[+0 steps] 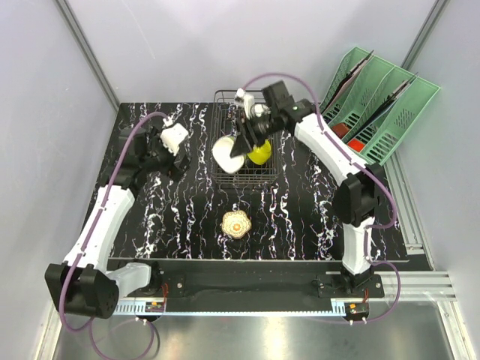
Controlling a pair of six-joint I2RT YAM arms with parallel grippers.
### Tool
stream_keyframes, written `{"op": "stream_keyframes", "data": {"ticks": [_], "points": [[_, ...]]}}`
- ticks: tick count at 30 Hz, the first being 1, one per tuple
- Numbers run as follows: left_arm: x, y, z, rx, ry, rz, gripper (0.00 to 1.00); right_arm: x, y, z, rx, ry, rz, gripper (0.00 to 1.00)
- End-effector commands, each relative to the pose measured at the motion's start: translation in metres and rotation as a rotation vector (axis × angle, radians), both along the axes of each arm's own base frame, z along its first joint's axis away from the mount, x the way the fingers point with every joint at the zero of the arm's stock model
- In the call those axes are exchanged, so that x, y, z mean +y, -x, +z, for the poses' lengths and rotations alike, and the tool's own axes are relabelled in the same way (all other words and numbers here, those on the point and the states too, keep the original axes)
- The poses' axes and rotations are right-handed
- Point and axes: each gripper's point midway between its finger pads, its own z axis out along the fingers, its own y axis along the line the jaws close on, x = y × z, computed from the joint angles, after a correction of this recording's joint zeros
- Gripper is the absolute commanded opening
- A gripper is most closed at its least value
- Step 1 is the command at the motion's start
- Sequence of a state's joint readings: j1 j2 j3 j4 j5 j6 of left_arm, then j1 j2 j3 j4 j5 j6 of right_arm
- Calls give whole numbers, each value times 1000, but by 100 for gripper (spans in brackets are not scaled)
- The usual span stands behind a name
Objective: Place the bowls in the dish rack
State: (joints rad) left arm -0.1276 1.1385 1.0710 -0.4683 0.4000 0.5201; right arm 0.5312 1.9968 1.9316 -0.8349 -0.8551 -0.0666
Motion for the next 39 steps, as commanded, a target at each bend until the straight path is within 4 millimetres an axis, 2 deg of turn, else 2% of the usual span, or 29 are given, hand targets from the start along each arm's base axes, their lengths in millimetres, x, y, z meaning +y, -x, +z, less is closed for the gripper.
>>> {"op": "stream_keyframes", "data": {"ticks": [1, 3, 4, 5, 6, 7, 8, 9, 10, 11, 12, 13, 14, 16, 17, 19, 20, 22, 26, 30, 36, 39], "points": [[-2, 19, -27, 68, 13, -50, 99, -6, -49, 36, -284, 97, -83, 0], [-2, 27, -51, 145, -5, -65, 99, -15, -82, 26, -398, 203, -149, 0], [-1, 29, -58, 170, -13, -66, 99, -16, -96, 37, -470, 215, -175, 0], [0, 32, -72, 209, -22, -67, 99, -24, -113, 35, -545, 279, -203, 0], [2, 34, -79, 232, -27, -63, 99, -25, -127, 22, -562, 318, -212, 0], [3, 38, -89, 259, -34, -61, 99, -26, -138, 31, -619, 327, -229, 0], [4, 40, -94, 265, -39, -64, 99, -30, -152, 18, -652, 383, -232, 0], [6, 41, -97, 272, -40, -62, 99, -31, -160, 17, -683, 401, -235, 0], [4, 46, -101, 286, -25, -79, 99, -30, -170, 26, -732, 400, -252, 0], [4, 48, -104, 293, -20, -88, 99, -33, -181, 13, -755, 444, -255, 0], [5, 49, -106, 301, -11, -89, 99, -33, -188, 12, -781, 458, -258, 0], [3, 51, -108, 313, 4, -98, 99, -33, -199, 20, -830, 453, -278, 0], [3, 52, -109, 326, 16, -98, 99, -35, -209, 8, -855, 495, -274, 0], [2, 53, -113, 350, 37, -104, 99, -32, -226, 11, -926, 500, -293, 0], [2, 55, -115, 360, 42, -104, 99, -33, -235, -1, -950, 538, -287, 0], [3, 56, -117, 372, 53, -99, 99, -34, -252, 1, -1024, 561, -313, 0], [4, 55, -117, 377, 61, -94, 99, -32, -257, -7, -1031, 568, -310, 0], [6, 54, -117, 382, 71, -87, 99, -28, -264, -7, -1072, 558, -302, 0], [9, 53, -119, 391, 80, -73, 99, -21, -277, -23, -1119, 576, -288, 0], [9, 53, -121, 399, 92, -67, 99, -15, -288, -31, -1177, 589, -296, 0], [7, 54, -123, 406, 105, -71, 99, -4, -298, -46, -1238, 594, -286, 0], [12, 53, -124, 411, 115, -52, 99, 2, -301, -55, -1251, 587, -280, 0]]}}
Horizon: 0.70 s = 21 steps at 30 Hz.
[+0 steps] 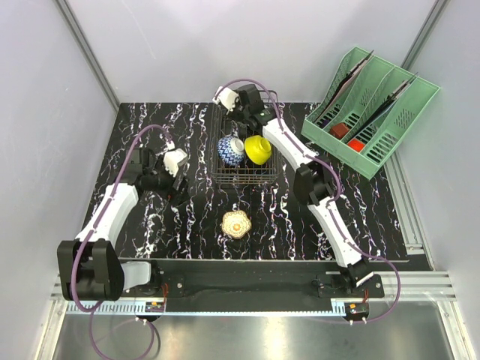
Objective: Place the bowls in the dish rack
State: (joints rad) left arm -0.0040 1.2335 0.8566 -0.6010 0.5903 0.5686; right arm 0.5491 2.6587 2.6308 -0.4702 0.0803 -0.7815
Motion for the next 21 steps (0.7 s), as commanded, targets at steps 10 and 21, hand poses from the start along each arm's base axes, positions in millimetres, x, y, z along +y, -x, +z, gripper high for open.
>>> {"op": "stream_keyframes", "data": {"ticks": [10, 21], "points": [[1, -4, 4, -14, 62, 14, 99, 35, -19, -7, -188, 34, 52, 0], [3, -3, 2, 0, 91, 21, 99, 34, -19, -45, -168, 90, 44, 28]]}}
